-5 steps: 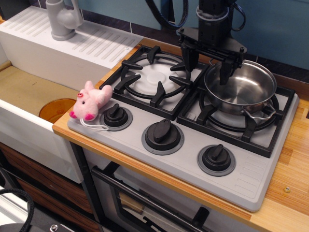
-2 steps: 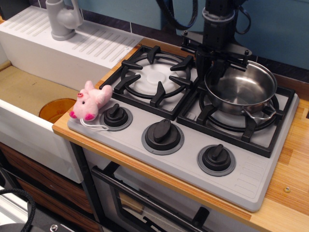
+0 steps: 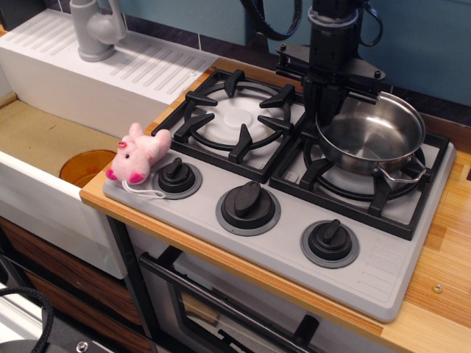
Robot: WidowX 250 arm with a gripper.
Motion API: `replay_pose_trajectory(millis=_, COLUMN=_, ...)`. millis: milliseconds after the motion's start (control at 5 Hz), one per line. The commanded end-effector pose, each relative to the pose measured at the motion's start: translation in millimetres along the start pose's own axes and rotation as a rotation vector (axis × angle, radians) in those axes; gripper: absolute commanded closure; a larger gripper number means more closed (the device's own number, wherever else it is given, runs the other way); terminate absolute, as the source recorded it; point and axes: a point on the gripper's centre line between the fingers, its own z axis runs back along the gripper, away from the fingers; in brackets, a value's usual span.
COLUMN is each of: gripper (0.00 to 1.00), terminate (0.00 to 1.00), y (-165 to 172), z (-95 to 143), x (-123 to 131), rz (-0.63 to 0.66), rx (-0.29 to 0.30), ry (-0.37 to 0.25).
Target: Put pan on stove and put stuffedpig in pan
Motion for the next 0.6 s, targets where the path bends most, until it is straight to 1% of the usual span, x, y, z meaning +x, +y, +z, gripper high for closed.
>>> replay_pose_trajectory(millis=0, gripper=1.00, terminate=0.00, y=4.6, z=56.6, x=2.7, rz=-0.016, rx=0.028, ry=-0.006)
replay_pose_trajectory(millis=200, gripper=1.00, terminate=0.00, y=3.7, z=81.1, x=0.0, rz=-0.014, rx=0.046, ry=0.033)
replay_pose_trajectory(millis=400, gripper=1.00, terminate=0.00, y=4.6, z=100.5, x=-0.1, rz=-0.024, rx=0.059, ry=0.058)
